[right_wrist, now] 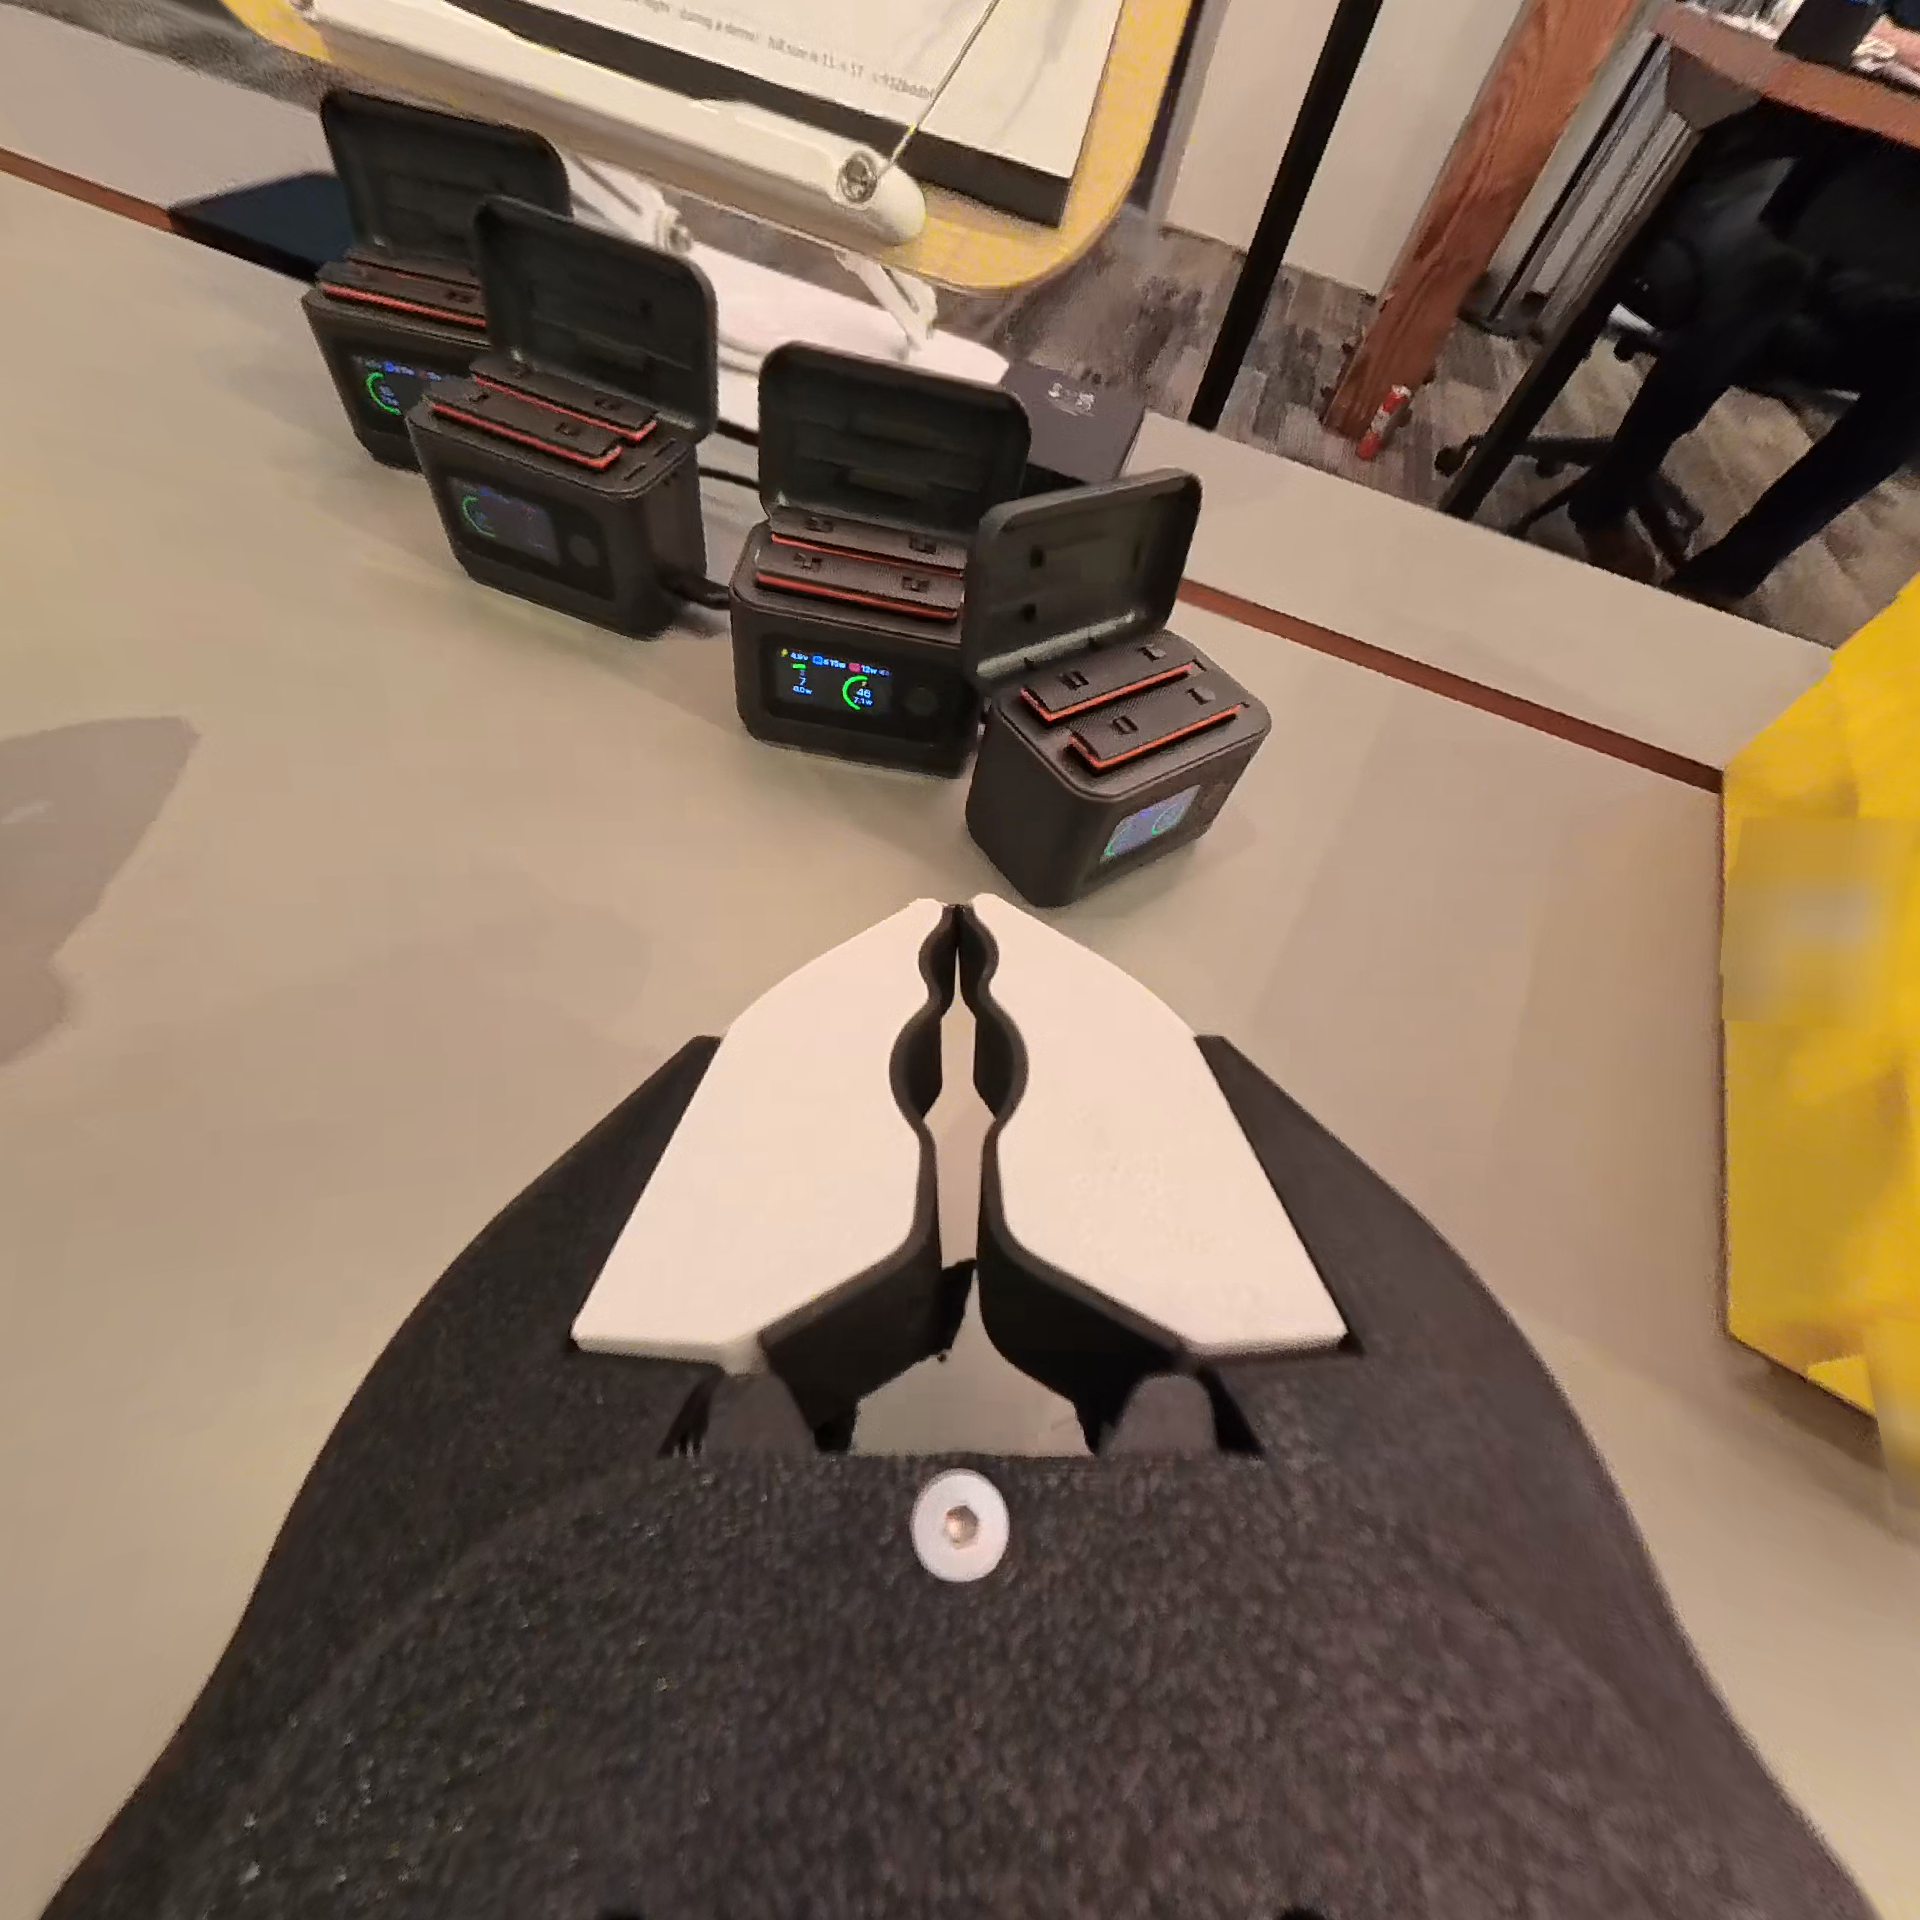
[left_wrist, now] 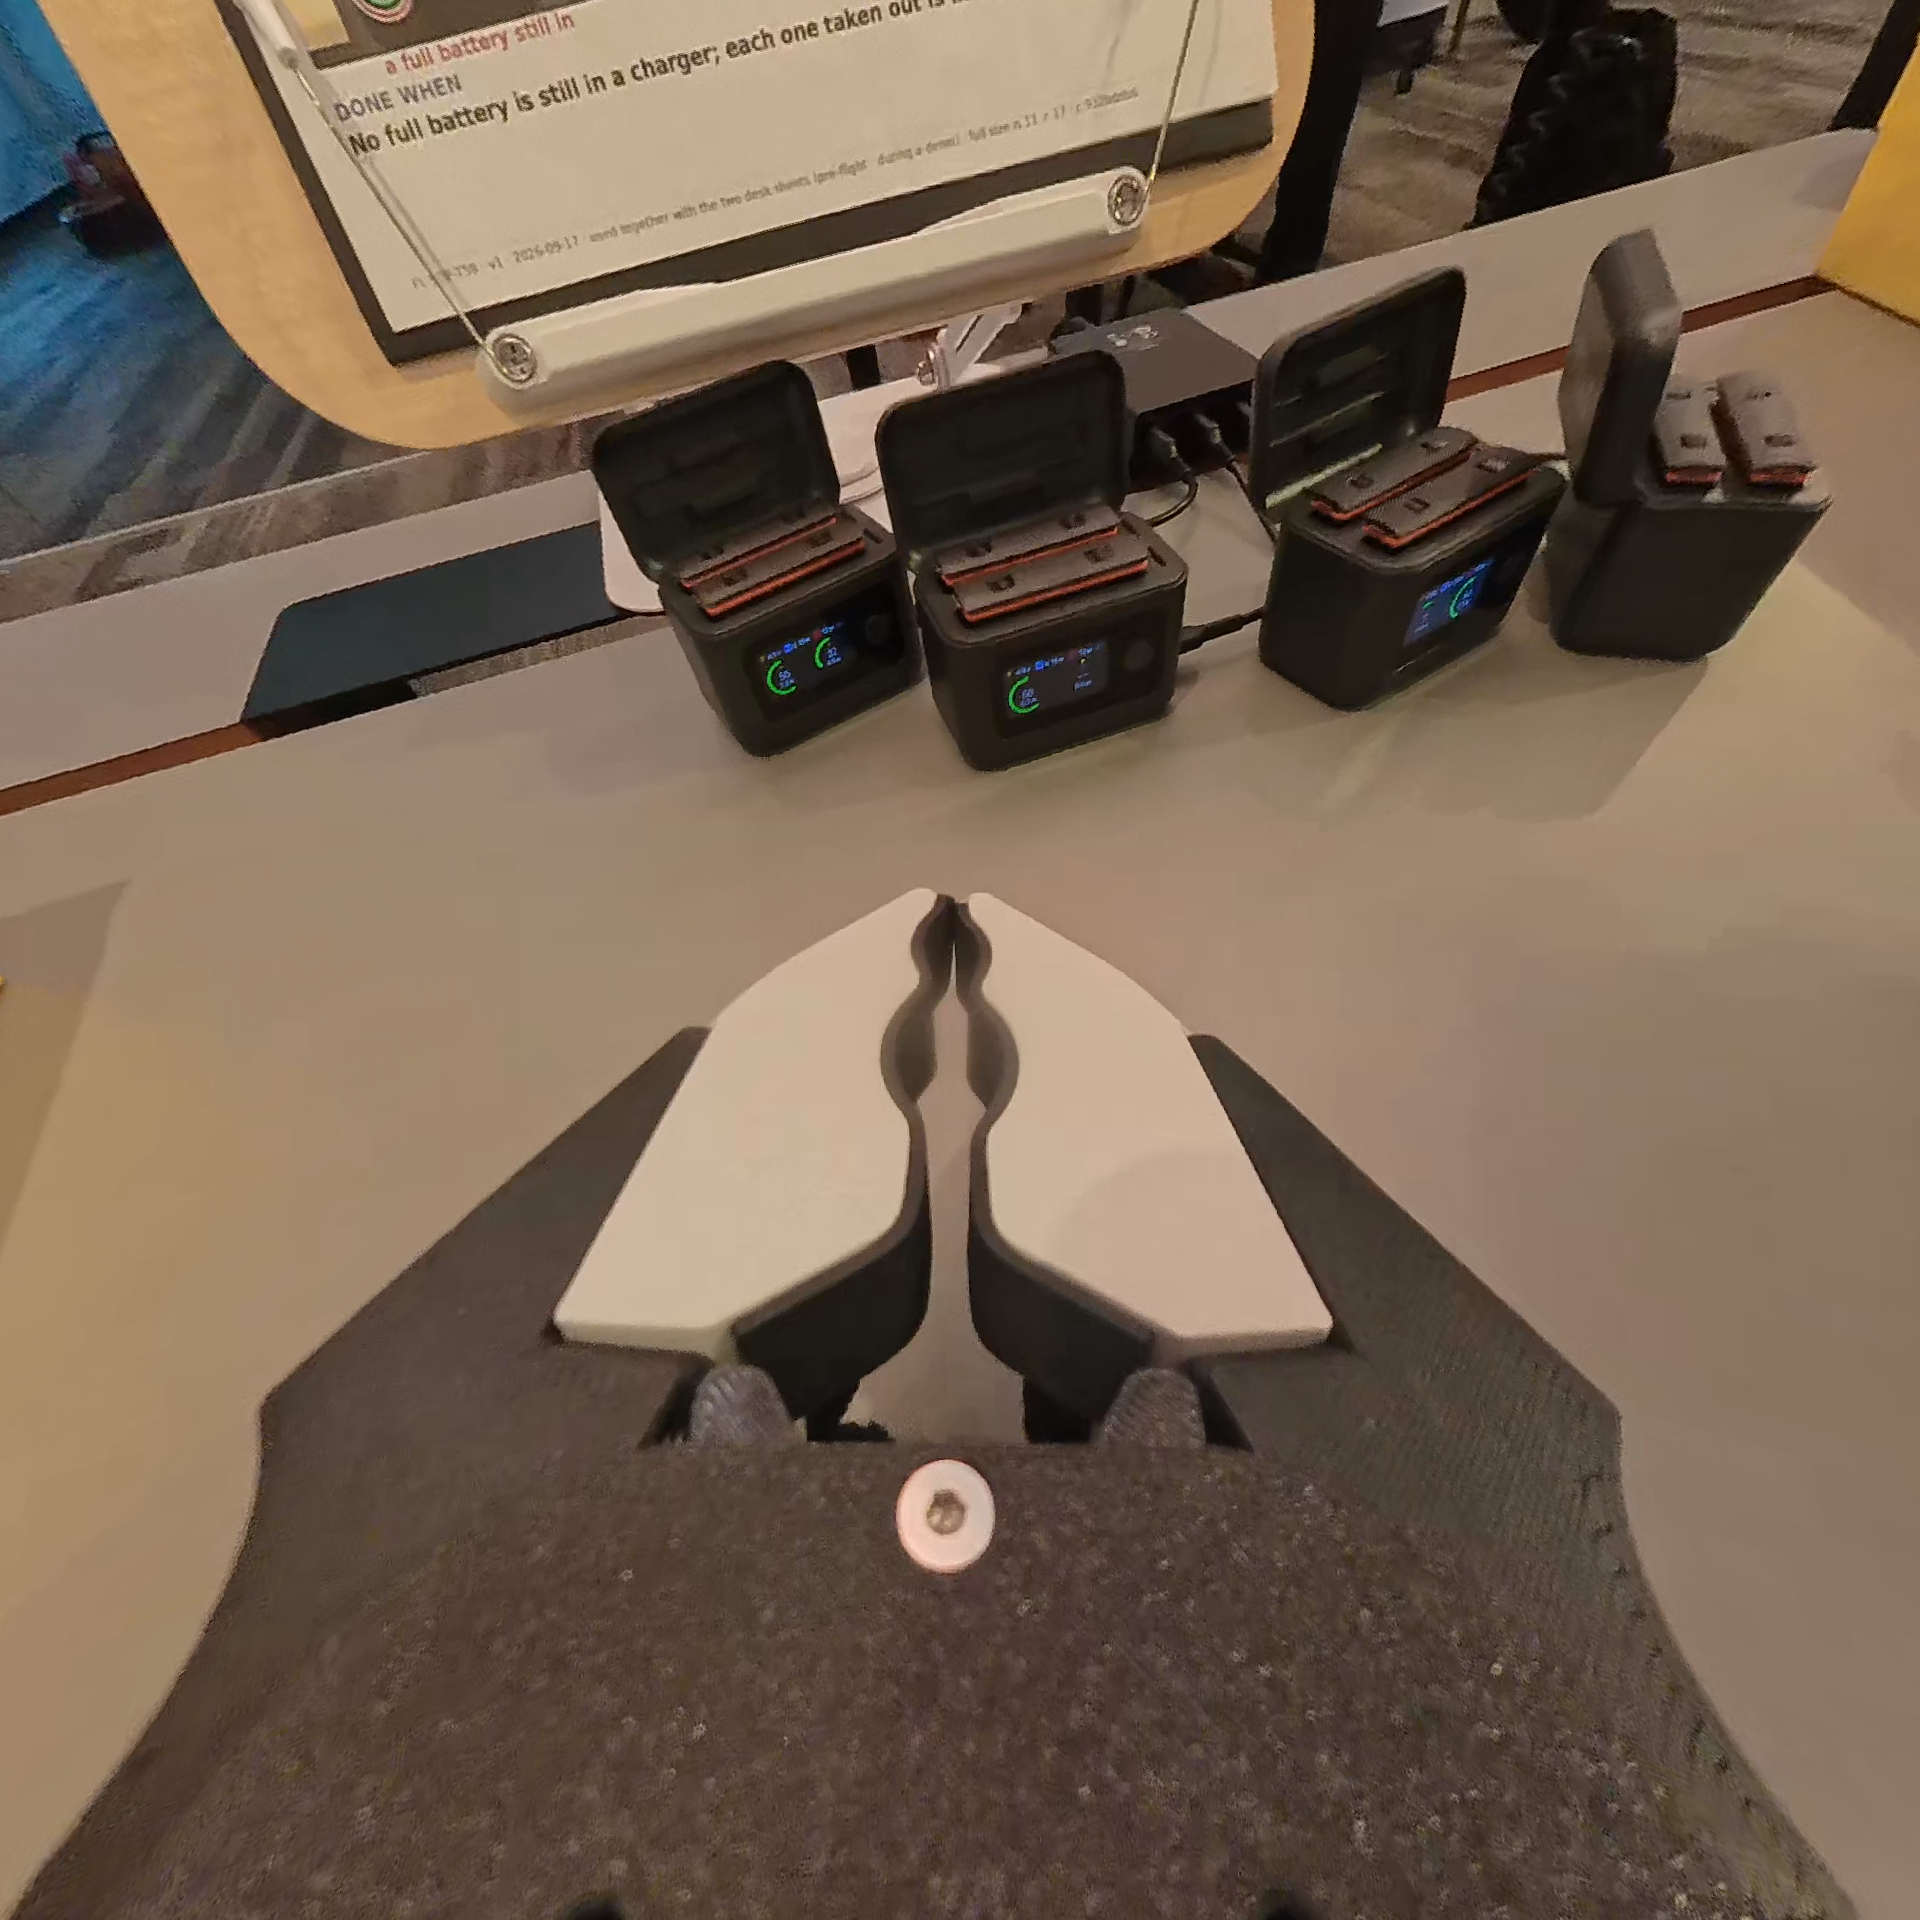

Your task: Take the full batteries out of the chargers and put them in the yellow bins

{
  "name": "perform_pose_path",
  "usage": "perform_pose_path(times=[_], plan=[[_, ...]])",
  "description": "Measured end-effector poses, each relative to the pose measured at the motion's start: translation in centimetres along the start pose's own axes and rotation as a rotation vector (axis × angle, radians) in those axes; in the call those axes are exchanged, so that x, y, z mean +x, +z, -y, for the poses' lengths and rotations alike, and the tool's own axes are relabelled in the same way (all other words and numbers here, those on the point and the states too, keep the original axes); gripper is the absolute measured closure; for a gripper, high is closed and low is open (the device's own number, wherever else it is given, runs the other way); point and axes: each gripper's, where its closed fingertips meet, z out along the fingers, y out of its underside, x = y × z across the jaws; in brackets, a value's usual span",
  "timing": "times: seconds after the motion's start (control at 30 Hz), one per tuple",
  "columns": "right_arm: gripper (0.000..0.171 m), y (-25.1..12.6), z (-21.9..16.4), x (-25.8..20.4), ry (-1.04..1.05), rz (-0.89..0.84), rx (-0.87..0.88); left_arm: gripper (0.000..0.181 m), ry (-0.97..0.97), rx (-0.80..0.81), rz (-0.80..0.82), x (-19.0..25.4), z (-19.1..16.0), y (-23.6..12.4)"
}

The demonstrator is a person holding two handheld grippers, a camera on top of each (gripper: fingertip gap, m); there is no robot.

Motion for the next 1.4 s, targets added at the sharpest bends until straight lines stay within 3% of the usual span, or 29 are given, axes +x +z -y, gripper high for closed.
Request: perform_pose_path(times=[0.7,1.4], plan=[[0.164,0.0,-0.2,-1.3,-0.052,0.077,0.045,0.176,-0.019,0.053,-0.136,0.3,-0.2,-0.3],[0.171,0.5,-1.2,-0.4,-0.029,0.018,-0.023,0.181,0.019,0.018,-0.064,-0.6,-1.0,-0.1]])
